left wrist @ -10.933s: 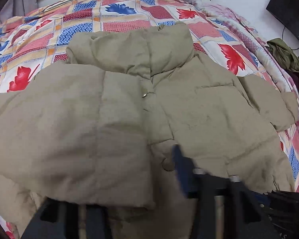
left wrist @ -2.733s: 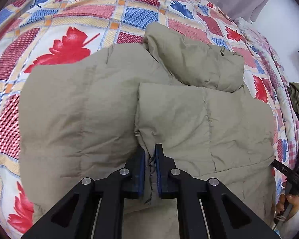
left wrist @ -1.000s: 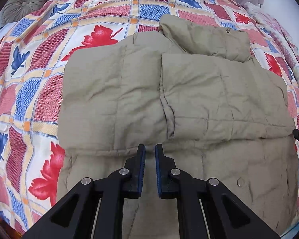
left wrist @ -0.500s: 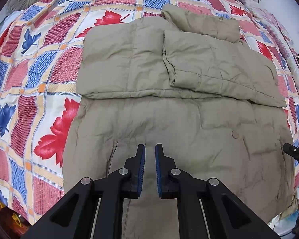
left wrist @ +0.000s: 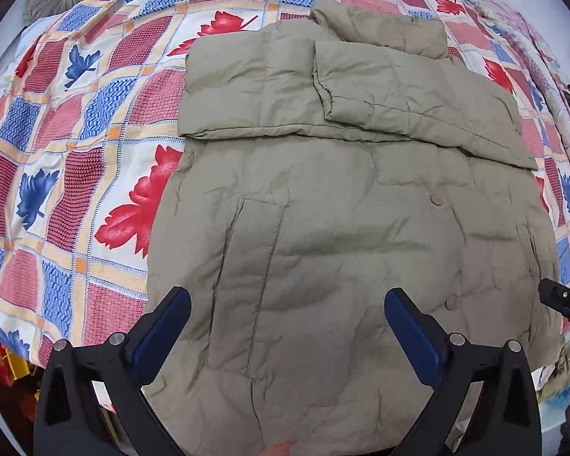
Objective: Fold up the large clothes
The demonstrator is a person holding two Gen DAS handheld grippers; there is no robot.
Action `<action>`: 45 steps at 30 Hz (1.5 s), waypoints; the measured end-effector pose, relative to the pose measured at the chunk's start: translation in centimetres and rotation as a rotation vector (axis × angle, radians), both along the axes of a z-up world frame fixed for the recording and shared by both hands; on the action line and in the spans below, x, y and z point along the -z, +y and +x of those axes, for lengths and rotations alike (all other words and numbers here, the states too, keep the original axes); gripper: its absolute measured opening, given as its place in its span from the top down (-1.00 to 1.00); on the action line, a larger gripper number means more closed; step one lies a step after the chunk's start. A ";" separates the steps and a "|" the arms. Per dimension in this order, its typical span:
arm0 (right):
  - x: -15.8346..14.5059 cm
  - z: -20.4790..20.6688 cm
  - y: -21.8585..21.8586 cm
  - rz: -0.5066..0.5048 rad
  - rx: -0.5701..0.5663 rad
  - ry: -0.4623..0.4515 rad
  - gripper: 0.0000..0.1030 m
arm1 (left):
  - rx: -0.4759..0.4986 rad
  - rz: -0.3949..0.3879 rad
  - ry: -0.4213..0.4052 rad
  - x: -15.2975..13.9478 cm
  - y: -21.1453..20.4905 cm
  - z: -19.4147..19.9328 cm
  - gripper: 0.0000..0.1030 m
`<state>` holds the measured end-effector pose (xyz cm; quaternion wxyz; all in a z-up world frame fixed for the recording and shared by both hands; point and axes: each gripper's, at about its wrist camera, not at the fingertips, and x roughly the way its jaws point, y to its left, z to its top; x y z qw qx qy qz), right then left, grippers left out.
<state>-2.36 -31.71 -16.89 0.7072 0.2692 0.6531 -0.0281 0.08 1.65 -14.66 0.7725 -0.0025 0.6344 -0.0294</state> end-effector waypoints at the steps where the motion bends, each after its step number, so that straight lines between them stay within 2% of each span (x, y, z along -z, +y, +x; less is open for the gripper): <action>1: -0.3 -0.2 0.2 0.000 0.001 0.001 0.26 | 0.005 0.009 0.004 -0.2 0.0 -0.2 -0.98; 3: -1.0 -0.7 0.3 0.000 0.005 -0.010 -0.09 | 0.015 0.012 0.024 -0.3 0.2 -0.7 -0.98; 7: -1.8 -1.4 0.4 0.021 0.020 -0.006 -0.22 | 0.025 0.017 0.058 -0.3 0.8 -1.8 -0.98; 8: -2.0 -1.7 0.3 0.035 0.031 -0.005 -0.39 | 0.018 0.016 0.067 -0.3 1.0 -2.1 -0.98; 9: -2.1 -2.0 0.2 0.046 0.043 -0.010 -0.45 | 0.013 0.016 0.070 -0.2 1.3 -2.3 -0.98; 13: -2.5 -3.0 -0.5 0.076 0.086 -0.013 -0.45 | -0.002 0.015 0.083 0.2 2.3 -3.2 -0.98; 15: -2.6 -3.5 -1.0 0.086 0.109 -0.015 -0.47 | -0.008 -0.029 0.118 0.6 2.9 -3.7 -0.98; 17: -2.6 -4.1 -1.5 0.103 0.127 -0.017 -0.73 | -0.030 -0.080 0.139 0.9 3.6 -4.4 -0.98; 22: -2.1 -6.1 -2.8 0.172 0.175 -0.021 -0.73 | -0.072 -0.243 0.193 1.6 4.9 -6.1 -0.98; 24: -1.3 -7.2 -3.4 0.222 0.205 -0.003 -0.99 | -0.075 -0.315 0.221 1.9 5.2 -6.8 -0.98; 29: 1.6 -10.6 -4.2 0.341 0.295 0.100 -0.99 | -0.062 -0.517 0.335 3.2 5.7 -8.4 -0.98; 34: 4.9 -13.5 -3.9 0.470 0.392 0.173 -0.99 | -0.058 -0.653 0.446 5.0 5.5 -10.1 -0.98; 37: 6.8 -14.1 -3.5 0.514 0.428 0.183 -0.99 | -0.056 -0.703 0.516 6.3 5.4 -11.6 -0.98; 40: 8.0 -13.9 -3.4 0.538 0.457 0.178 -0.99 | -0.069 -0.706 0.568 7.4 5.3 -12.9 -0.98; 45: 7.1 -12.3 -3.5 0.612 0.470 0.084 -0.99 | -0.139 -0.707 0.594 9.6 5.5 -14.5 -0.98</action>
